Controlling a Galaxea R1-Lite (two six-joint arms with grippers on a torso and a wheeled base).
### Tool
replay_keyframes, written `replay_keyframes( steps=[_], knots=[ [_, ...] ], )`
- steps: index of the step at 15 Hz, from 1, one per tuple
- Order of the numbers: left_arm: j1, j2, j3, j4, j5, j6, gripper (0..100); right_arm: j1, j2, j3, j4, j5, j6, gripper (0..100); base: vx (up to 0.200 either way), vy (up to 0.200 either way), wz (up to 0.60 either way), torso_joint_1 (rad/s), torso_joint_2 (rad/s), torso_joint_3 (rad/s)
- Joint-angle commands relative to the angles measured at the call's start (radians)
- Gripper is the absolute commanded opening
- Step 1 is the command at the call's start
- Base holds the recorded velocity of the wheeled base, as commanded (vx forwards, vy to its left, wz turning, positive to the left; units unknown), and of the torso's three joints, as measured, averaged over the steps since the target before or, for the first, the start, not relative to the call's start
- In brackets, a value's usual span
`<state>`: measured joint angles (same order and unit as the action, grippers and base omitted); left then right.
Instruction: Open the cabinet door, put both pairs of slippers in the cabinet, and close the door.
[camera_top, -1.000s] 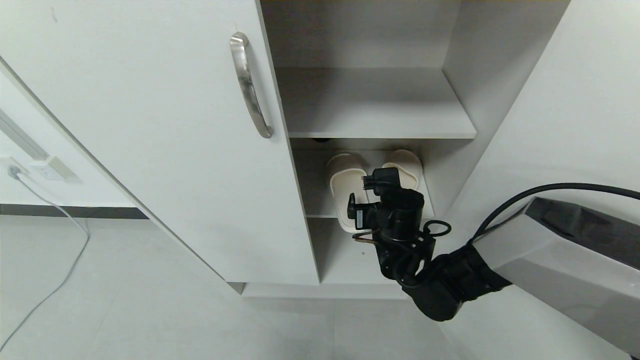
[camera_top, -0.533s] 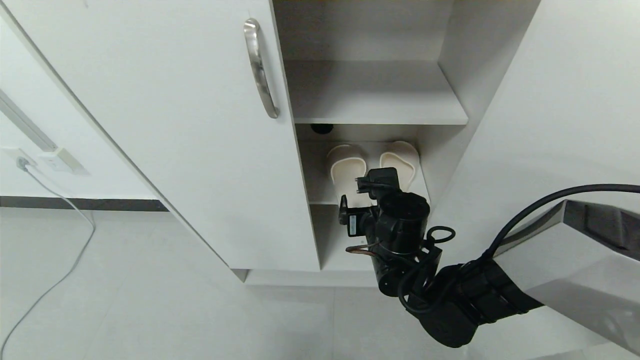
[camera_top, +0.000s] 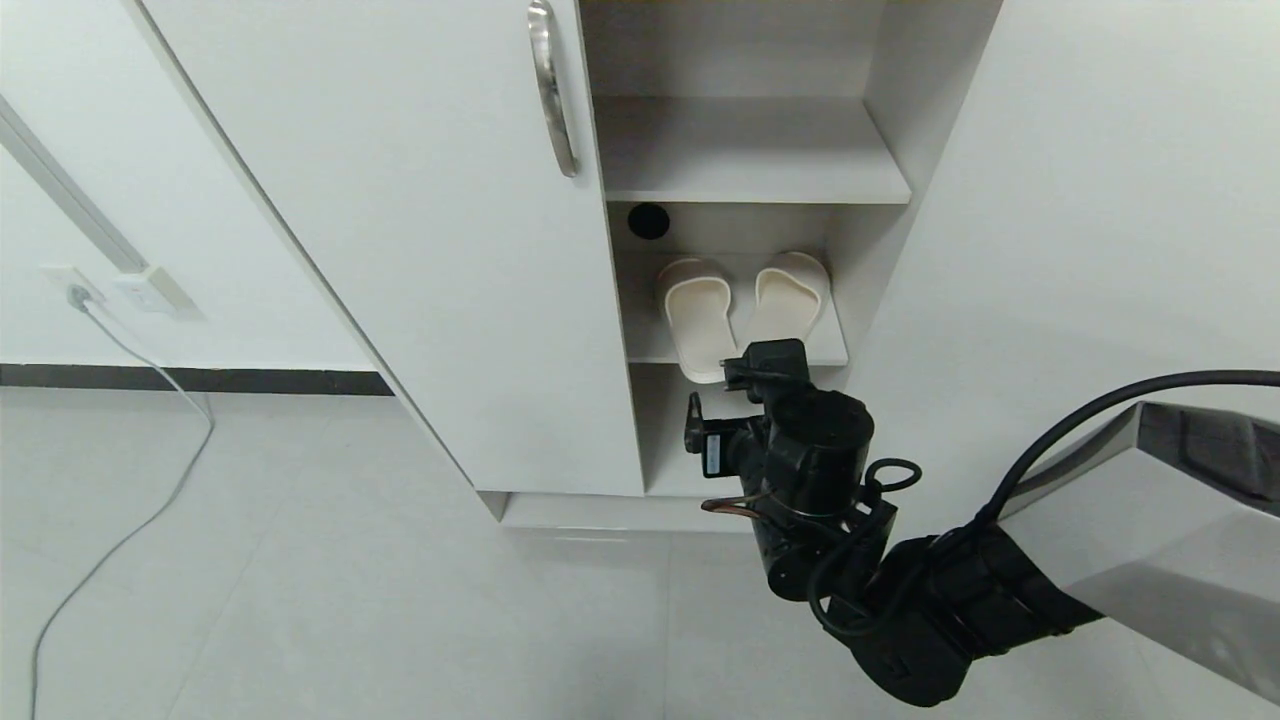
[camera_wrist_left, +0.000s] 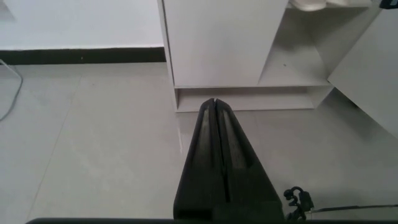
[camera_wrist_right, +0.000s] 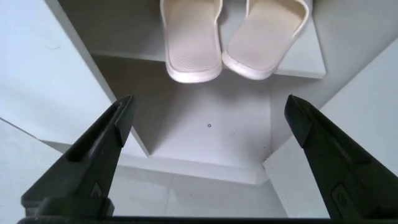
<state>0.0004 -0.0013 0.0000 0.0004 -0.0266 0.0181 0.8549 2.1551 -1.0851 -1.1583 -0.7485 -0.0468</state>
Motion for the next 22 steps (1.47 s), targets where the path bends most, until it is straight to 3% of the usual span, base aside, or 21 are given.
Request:
replay_keyframes(
  steps=[1,11,22],
  knots=[
    [0.001,0.001,0.000,0.000,-0.001,0.000,0,0.001,-0.001,0.002,-0.001,0.000,-0.001,100,0.000,0.000,0.00,0.000,0.00,0.000],
    [0.001,0.001,0.000,0.000,-0.001,0.002,0,0.001,0.000,0.024,-0.004,0.001,0.002,100,0.000,0.000,0.00,0.000,0.00,0.000],
    [0.001,0.001,0.000,0.000,-0.001,0.006,0,-0.017,0.000,0.036,0.008,0.001,0.002,100,0.000,0.000,0.00,0.003,0.00,0.183]
  ],
)
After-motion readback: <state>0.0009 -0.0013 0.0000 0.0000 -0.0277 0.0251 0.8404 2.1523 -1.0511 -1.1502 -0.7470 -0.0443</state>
